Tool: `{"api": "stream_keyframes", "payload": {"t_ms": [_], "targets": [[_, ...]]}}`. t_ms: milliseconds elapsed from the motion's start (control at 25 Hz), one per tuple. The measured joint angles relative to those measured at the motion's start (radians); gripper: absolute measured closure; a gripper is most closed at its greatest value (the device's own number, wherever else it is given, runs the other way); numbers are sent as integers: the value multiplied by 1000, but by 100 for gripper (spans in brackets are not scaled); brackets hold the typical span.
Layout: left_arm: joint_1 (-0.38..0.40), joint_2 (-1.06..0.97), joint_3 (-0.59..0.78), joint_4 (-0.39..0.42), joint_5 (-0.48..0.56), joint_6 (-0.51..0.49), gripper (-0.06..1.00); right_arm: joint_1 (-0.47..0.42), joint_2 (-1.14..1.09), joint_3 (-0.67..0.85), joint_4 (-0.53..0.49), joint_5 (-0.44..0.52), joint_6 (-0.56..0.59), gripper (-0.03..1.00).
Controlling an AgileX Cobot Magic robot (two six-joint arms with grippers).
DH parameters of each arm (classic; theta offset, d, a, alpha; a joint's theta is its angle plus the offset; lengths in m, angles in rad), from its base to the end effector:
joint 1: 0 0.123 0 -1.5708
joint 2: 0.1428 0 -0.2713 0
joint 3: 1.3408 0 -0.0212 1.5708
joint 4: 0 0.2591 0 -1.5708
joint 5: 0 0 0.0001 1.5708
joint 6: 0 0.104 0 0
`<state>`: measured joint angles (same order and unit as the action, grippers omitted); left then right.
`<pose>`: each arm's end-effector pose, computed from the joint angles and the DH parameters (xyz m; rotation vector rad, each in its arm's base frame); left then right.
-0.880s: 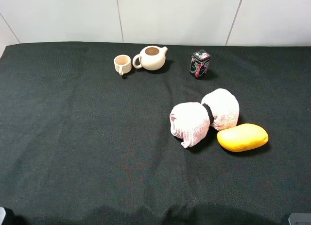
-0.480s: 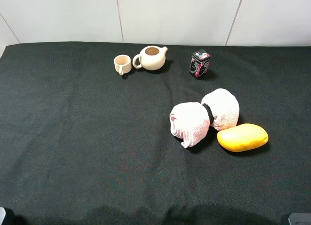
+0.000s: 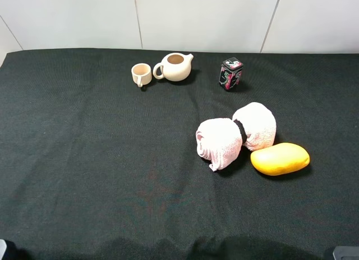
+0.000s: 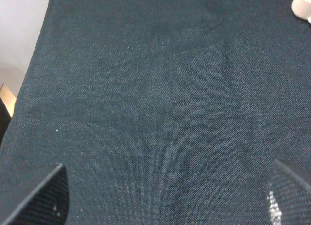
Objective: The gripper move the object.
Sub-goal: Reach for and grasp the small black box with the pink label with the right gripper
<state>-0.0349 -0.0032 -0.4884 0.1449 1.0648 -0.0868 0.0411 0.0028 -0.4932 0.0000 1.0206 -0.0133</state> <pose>0.0285 0.0122 0.2724 -0.0595 2.0487 0.0981 0.0310 0.0013 0.2769 -0.0548 2.0131 0.0177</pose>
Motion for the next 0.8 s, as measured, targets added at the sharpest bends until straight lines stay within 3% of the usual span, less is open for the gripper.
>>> {"api": "stream_keyframes", "payload": {"t_ms": [800], "targets": [[0, 0, 0, 0, 0, 0, 10, 0, 0, 0, 0, 0, 3, 27]]}}
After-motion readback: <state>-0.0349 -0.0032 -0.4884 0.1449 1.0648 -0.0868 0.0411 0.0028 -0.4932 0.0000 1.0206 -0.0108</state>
